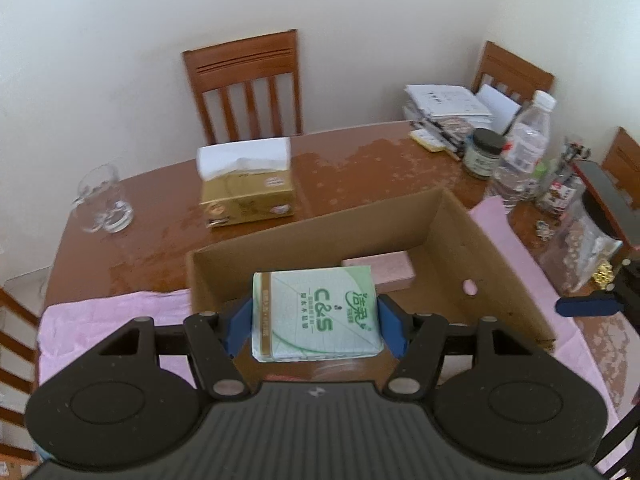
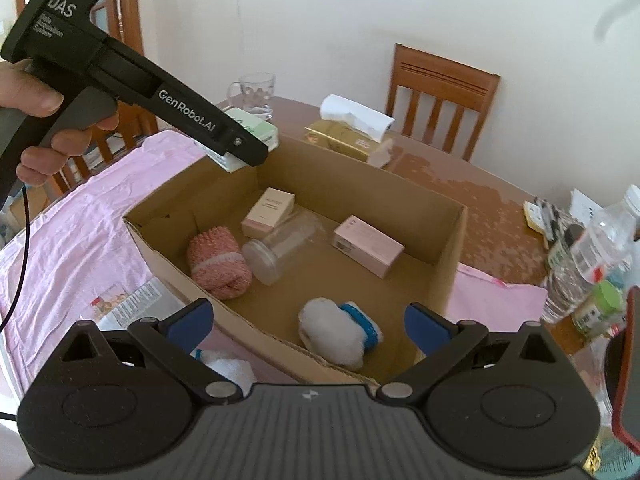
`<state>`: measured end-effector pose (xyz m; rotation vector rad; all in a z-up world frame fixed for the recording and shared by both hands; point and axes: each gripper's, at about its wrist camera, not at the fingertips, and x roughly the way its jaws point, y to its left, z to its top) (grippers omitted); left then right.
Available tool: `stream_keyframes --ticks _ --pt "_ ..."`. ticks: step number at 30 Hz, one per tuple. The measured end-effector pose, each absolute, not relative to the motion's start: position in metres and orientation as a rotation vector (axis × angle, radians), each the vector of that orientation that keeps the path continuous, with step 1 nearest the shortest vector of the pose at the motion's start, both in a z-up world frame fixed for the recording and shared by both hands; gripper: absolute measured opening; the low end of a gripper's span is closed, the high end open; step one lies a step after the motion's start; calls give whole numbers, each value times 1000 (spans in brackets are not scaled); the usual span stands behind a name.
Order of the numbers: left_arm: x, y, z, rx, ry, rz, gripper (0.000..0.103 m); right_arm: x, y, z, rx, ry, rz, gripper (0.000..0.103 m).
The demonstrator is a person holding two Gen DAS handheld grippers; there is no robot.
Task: Organize objects
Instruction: 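Carry the jar and tissue pack over the box and release them inside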
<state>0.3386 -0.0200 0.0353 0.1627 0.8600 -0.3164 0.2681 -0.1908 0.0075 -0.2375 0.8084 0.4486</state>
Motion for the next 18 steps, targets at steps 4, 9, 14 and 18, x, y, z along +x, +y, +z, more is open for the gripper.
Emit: stream_keyframes --ticks 4,9,14,18 --pt "330 -37 33 176 862 -383 66 265 -196 6 -229 818 421 103" --pt "314 -48 27 205 844 -423 96 259 -199 2 -213 832 390 103" --pt "296 -46 24 247 827 -424 98 249 -200 -4 -188 851 356 103" --pt "282 -35 24 226 818 -415 100 237 -200 -11 -167 864 311 103"
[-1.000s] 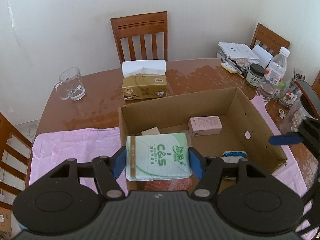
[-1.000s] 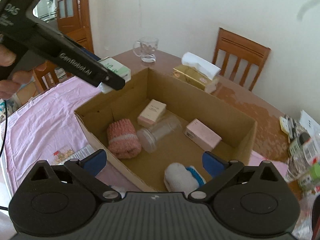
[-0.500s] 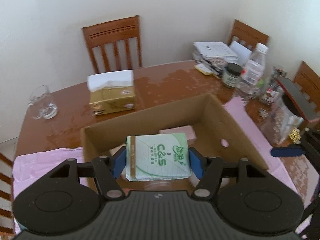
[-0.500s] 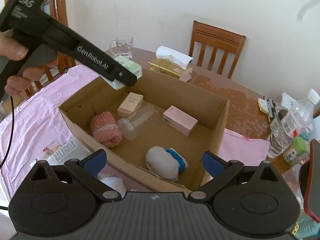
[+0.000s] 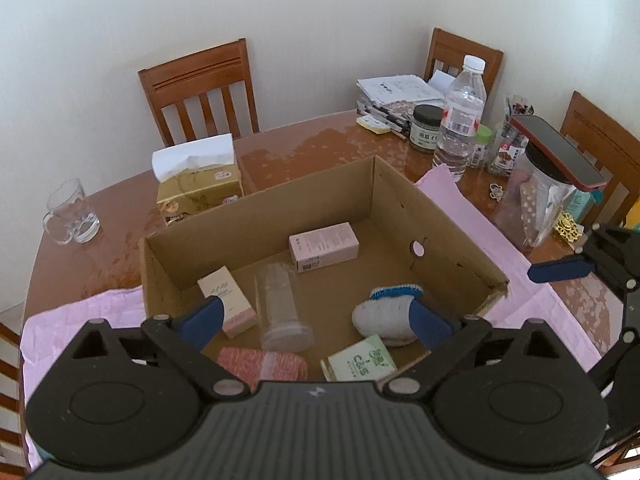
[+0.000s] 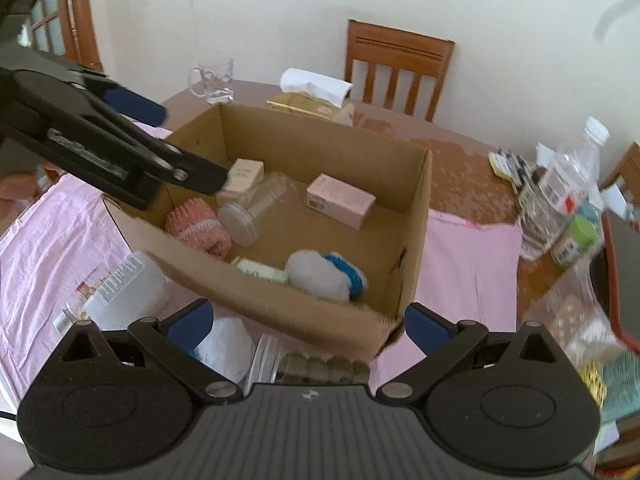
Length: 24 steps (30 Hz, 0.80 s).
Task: Organize objects
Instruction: 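Carry the jar and tissue pack over the box and release them inside, then return both tools to the table toward the capsule bottle and dark-item jar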
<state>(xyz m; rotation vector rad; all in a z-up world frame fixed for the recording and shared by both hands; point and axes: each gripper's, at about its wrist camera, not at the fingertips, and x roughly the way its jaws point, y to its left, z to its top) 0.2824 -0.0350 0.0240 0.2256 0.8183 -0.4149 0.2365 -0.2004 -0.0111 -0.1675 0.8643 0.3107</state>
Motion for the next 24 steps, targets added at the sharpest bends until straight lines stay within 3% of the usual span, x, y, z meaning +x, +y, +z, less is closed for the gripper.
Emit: stream_keyframes --ticks 24 --pt "176 42 -43 132 876 -272 102 170 -212 -79 72 946 -6 103"
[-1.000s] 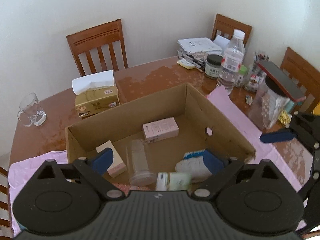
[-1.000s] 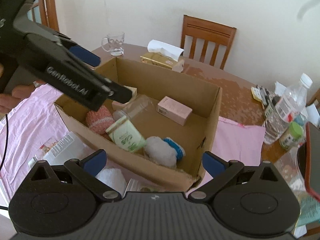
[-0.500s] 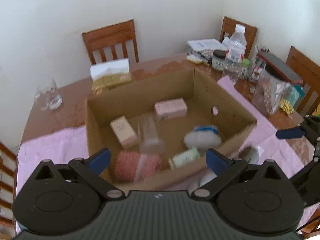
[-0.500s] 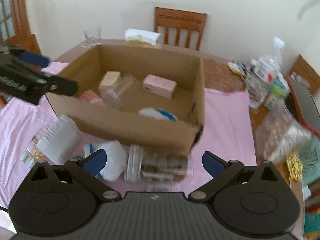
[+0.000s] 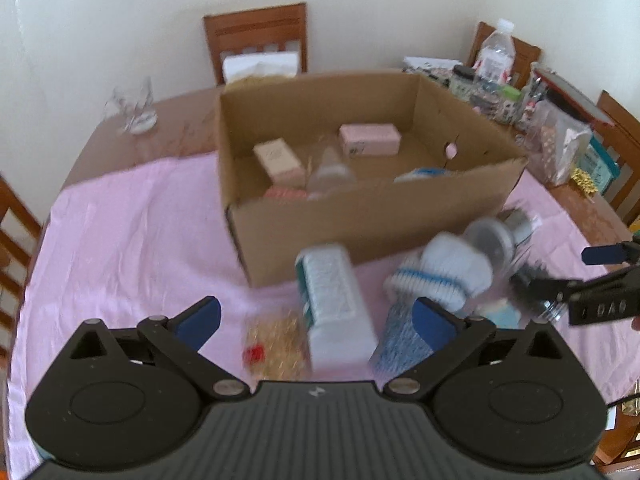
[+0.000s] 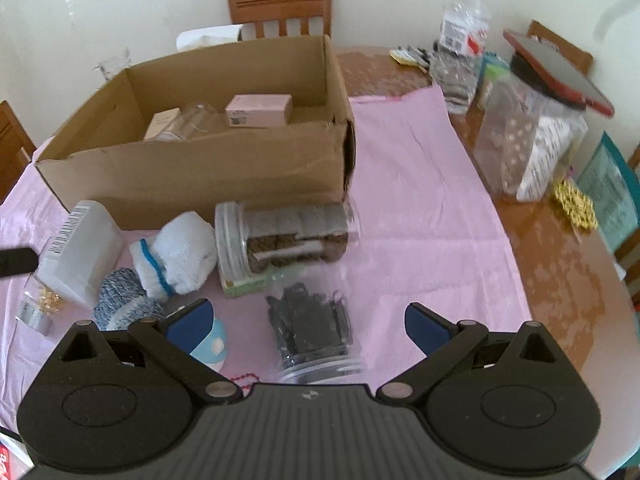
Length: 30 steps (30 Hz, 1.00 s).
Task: Organize objects
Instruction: 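Return both tools to the table toward the capsule bottle and dark-item jar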
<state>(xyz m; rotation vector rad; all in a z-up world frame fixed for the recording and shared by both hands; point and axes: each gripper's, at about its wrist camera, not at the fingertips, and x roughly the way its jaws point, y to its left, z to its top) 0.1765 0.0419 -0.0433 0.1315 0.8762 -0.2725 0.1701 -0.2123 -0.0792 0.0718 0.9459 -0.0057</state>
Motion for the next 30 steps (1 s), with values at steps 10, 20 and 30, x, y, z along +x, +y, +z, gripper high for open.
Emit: stream_keyframes --ticks 10,20,30 --pt "167 60 -82 171 940 -199 102 174 -212 -92 169 993 53 103" --pt "165 74 -101 146 1007 -176 102 163 -200 -91 193 1054 121 103" --pt "167 92 -107 122 1030 -125 102 163 -200 -76 53 1046 130 103"
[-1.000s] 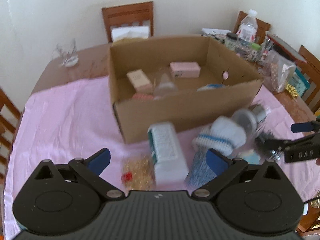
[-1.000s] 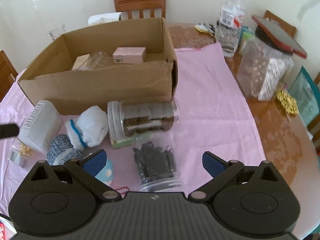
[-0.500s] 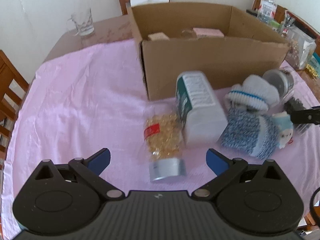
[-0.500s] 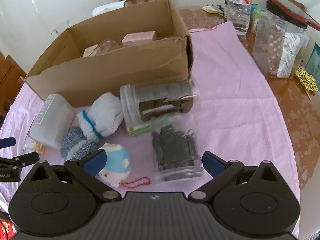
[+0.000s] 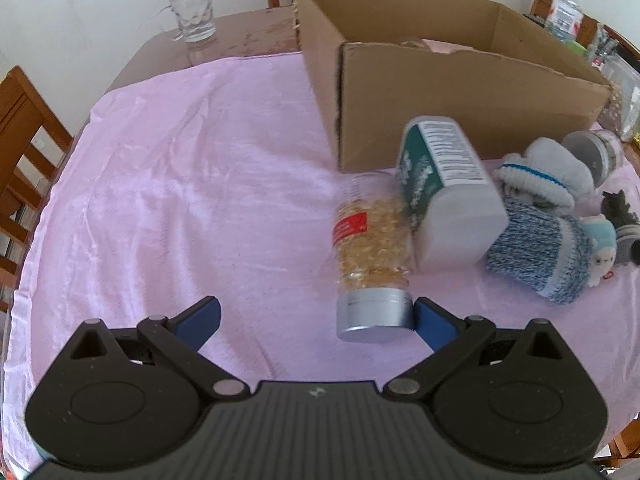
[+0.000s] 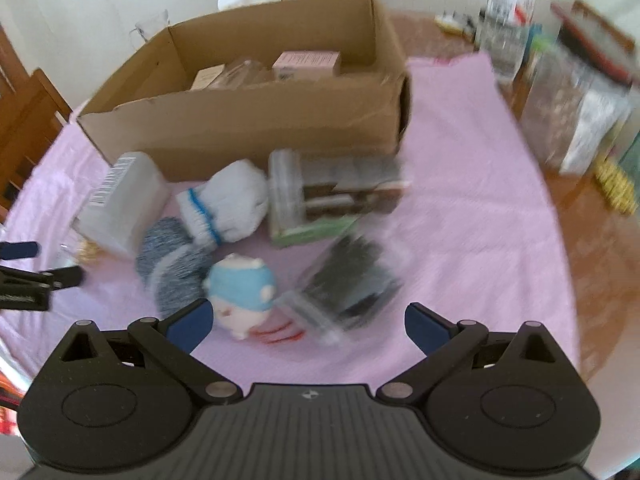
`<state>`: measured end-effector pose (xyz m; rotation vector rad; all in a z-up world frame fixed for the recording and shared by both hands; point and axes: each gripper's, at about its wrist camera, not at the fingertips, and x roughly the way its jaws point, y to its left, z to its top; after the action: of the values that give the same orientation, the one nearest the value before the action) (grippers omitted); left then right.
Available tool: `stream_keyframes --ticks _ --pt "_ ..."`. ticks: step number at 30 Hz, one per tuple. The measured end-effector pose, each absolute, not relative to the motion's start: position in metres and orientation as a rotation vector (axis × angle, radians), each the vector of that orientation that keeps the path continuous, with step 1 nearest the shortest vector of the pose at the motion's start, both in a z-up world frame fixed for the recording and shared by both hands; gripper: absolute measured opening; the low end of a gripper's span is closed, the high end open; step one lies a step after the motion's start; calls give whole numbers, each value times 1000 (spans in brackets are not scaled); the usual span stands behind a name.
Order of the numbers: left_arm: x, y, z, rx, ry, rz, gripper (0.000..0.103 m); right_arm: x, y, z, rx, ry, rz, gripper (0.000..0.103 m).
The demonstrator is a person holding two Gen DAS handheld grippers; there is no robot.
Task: Organize objects
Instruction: 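Return both tools to the table toward the capsule bottle and dark-item jar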
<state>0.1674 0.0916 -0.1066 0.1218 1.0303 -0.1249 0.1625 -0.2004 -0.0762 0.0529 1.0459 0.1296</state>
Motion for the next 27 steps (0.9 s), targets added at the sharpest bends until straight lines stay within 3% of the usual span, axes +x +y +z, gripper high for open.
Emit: stream_keyframes --ticks 10,27 --pt "176 116 -110 104 1043 -50 102 194 -220 -73 -67 973 214 103" --pt "203 126 -118 173 1035 60 102 178 -207 -91 -43 1128 360 103"
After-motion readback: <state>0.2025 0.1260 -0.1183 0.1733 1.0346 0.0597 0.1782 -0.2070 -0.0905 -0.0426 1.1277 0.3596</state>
